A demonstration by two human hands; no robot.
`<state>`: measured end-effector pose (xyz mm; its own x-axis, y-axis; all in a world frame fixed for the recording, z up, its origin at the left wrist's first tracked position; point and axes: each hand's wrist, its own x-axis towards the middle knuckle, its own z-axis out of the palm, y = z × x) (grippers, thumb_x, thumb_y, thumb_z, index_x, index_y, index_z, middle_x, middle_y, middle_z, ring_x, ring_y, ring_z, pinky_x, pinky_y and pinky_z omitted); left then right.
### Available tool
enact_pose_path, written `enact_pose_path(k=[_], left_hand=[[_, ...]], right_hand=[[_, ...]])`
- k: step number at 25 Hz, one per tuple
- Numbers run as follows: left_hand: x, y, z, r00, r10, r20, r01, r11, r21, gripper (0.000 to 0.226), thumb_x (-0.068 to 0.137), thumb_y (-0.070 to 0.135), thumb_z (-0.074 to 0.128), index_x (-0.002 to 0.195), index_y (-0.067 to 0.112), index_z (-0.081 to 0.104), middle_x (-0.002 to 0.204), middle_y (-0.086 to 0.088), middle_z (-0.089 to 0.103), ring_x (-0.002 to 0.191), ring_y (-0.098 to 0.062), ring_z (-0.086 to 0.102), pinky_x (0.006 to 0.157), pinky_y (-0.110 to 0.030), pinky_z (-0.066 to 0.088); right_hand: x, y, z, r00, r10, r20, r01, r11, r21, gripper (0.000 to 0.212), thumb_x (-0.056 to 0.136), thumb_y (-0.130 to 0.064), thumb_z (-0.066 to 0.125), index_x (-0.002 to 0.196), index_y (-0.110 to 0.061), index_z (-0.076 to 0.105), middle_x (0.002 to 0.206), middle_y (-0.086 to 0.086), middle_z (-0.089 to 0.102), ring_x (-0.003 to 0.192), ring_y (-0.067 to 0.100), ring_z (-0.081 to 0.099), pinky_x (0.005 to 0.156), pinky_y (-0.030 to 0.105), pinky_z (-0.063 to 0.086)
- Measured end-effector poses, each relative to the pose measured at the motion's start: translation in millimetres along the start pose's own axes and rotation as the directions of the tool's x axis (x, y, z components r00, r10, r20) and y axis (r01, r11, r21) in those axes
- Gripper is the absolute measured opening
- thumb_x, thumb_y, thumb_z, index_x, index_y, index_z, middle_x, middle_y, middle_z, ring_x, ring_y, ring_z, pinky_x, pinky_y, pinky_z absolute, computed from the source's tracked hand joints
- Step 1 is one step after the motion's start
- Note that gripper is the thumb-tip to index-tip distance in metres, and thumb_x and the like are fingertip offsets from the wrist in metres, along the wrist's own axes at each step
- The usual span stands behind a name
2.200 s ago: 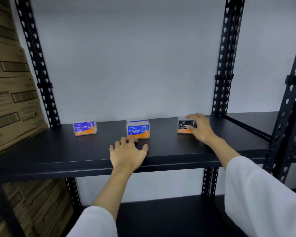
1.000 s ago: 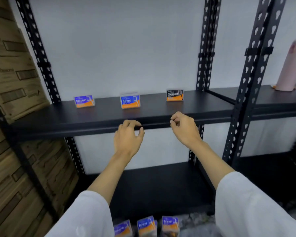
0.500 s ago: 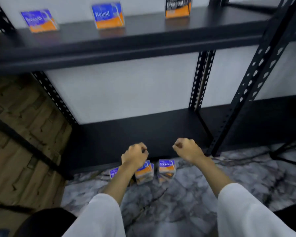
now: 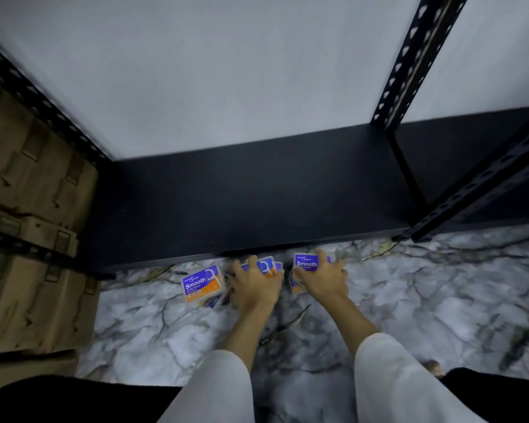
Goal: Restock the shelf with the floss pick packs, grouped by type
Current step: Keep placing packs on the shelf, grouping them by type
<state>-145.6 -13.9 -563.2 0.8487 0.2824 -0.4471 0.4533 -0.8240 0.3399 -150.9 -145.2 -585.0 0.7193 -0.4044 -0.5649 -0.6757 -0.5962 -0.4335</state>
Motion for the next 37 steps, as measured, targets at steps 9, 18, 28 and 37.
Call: enact_pose_path(k=[9, 18, 28, 37], left_hand=[[5.6, -3.7, -7.6, 1.000, 0.013, 0.011, -0.012, 0.996, -0.094, 0.057, 0.078, 0.048, 0.067, 0.127, 0.027, 0.048, 0.143, -0.006, 0.028, 0.117, -0.032, 0.048, 0.086, -0.043, 0.051], [-52.1, 7.4, -100.0, 0.982, 0.143, -0.125, -0.160, 0.977, -0.141, 0.060, 0.077, 0.052, 0.067, 0.129, 0.030, 0.047, 0.140, -0.001, 0.030, 0.114, -0.030, 0.048, 0.082, -0.036, 0.047], [-140.3, 7.8, -267.1, 0.777, 0.366, -0.512, -0.480, 0.871, -0.105, 0.067, 0.077, 0.056, 0.066, 0.134, 0.034, 0.040, 0.144, -0.003, 0.027, 0.122, -0.023, 0.045, 0.087, -0.038, 0.048], [-180.5, 31.8, -390.8, 0.469, 0.360, -0.807, -0.714, 0.692, -0.106, 0.066, 0.074, 0.050, 0.072, 0.131, 0.036, 0.041, 0.139, 0.009, 0.030, 0.114, -0.013, 0.048, 0.076, -0.028, 0.050]], right_hand=[[0.4, -7.4, 6.7, 0.997, 0.026, -0.069, -0.028, 0.999, -0.020, 0.070, 0.073, -0.045, 0.070, 0.131, -0.023, 0.037, 0.133, 0.018, 0.037, 0.122, 0.036, 0.034, 0.094, 0.047, 0.045], [-83.9, -51.0, -73.3, 0.949, -0.204, -0.242, 0.223, 0.973, 0.054, 0.071, 0.073, -0.046, 0.067, 0.133, -0.024, 0.036, 0.128, 0.016, 0.045, 0.116, 0.035, 0.038, 0.095, 0.041, 0.037], [-230.5, -134.2, -180.4, 0.758, -0.477, -0.445, 0.596, 0.784, 0.175, 0.080, 0.071, -0.038, 0.071, 0.138, -0.026, 0.030, 0.131, 0.011, 0.039, 0.121, 0.029, 0.032, 0.092, 0.037, 0.039], [-300.2, -219.7, -241.2, 0.474, -0.624, -0.621, 0.847, 0.515, 0.131, 0.069, 0.073, -0.036, 0.073, 0.132, -0.030, 0.038, 0.126, 0.002, 0.043, 0.103, 0.011, 0.029, 0.062, 0.009, 0.028]])
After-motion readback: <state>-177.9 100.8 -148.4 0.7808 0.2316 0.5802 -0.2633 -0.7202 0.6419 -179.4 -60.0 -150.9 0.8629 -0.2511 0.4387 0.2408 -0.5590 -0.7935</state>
